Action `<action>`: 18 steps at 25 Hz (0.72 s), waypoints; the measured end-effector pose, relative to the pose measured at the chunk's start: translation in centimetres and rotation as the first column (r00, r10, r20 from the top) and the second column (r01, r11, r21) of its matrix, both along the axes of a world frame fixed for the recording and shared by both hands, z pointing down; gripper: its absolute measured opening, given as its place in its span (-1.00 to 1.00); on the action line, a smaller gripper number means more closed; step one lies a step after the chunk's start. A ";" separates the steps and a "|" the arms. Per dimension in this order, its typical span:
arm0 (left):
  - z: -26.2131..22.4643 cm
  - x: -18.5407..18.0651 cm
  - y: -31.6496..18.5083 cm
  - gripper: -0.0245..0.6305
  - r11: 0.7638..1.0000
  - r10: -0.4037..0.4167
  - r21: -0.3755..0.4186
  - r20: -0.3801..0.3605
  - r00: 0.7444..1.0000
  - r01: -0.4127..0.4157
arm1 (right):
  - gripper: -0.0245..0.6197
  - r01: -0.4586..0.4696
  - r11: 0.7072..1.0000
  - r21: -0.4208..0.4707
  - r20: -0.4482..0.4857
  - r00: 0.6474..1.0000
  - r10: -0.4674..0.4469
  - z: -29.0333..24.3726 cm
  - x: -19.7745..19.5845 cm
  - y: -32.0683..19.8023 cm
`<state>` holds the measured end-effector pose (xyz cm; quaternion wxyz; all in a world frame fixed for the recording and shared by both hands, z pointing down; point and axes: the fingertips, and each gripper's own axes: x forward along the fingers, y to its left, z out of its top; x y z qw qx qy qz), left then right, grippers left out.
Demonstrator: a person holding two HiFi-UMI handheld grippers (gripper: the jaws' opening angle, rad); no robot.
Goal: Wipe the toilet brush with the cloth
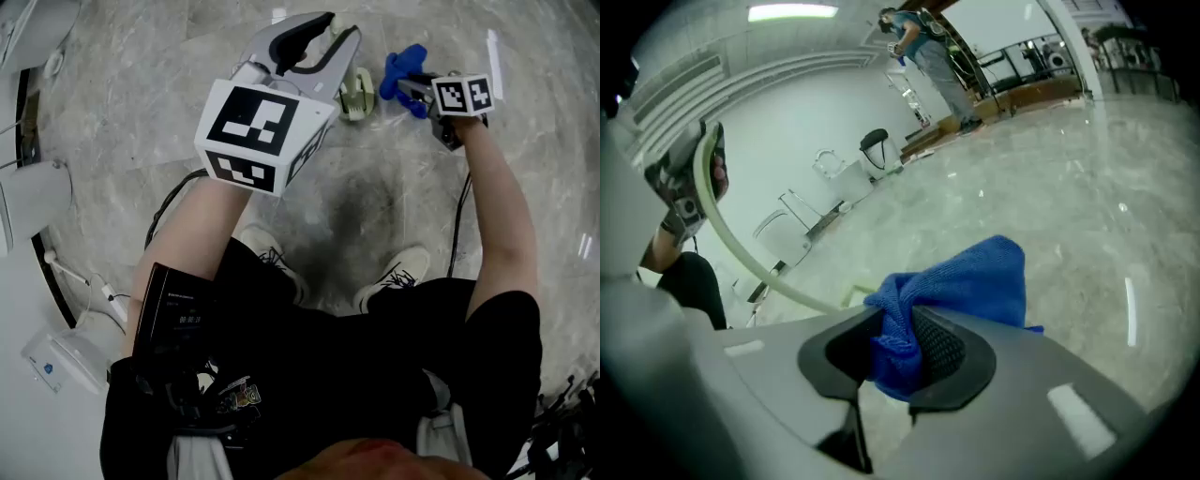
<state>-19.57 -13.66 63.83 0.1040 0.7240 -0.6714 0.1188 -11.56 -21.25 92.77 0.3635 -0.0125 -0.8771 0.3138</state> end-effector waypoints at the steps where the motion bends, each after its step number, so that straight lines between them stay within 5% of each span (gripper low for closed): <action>1: 0.0 0.1 -0.2 -0.57 1.000 -0.001 0.001 -0.002 1.000 0.001 | -0.63 0.003 1.000 0.011 0.020 1.000 -0.004 -0.2 -1.7 0.9; 5: 0.0 0.4 -0.3 -0.57 1.000 0.000 0.001 0.009 1.000 0.000 | -0.64 0.104 0.991 -0.078 0.168 0.982 -0.090 -3.6 -7.3 5.4; 7: 0.3 0.3 -0.3 -0.57 1.000 -0.004 -0.005 0.014 1.000 0.004 | -0.64 0.205 0.968 -0.144 0.313 0.937 -0.151 -7.8 -8.4 7.0; 11: 0.4 0.0 -0.1 -0.57 1.000 0.004 -0.009 0.017 1.000 -0.004 | -0.64 0.404 0.872 -0.278 0.656 0.743 -0.135 -20.3 -7.5 7.8; 18: -0.6 0.2 -0.3 -0.56 1.000 0.004 0.019 0.022 1.000 -0.004 | -0.64 0.412 0.869 -0.275 0.877 0.478 0.051 -32.5 -4.9 2.7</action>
